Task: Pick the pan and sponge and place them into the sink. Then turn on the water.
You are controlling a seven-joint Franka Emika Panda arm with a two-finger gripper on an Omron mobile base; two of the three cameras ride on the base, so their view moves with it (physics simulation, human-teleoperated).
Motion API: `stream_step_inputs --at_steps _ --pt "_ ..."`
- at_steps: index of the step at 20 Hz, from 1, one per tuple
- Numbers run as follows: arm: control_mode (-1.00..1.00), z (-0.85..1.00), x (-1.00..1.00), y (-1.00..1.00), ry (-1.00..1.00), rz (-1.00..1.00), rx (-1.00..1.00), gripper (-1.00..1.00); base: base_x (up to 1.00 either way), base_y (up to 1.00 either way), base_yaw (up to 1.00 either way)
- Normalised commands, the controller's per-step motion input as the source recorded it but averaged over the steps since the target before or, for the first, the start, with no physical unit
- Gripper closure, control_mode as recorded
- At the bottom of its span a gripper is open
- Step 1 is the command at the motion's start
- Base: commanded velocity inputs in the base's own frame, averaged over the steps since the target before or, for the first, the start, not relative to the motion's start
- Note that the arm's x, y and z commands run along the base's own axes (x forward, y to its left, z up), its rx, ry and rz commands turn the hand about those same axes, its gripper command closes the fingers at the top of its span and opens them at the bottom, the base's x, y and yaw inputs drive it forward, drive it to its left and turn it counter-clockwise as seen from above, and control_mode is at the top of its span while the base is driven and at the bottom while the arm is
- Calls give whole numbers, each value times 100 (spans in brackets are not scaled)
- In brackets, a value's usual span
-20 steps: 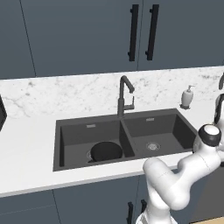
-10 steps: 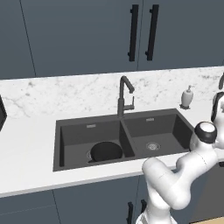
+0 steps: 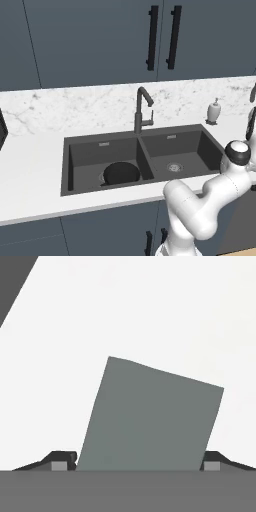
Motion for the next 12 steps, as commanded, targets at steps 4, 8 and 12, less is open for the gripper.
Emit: stream_step_inputs --at_steps 4,8,12 --pt "-100 -100 -77 100 -33 1 14 100 0 0 0" --pt "-100 -100 -4 100 -20 0 17 100 0 0 0" --pt "-100 -59 0 100 -5 -1 13 100 0 0 0"
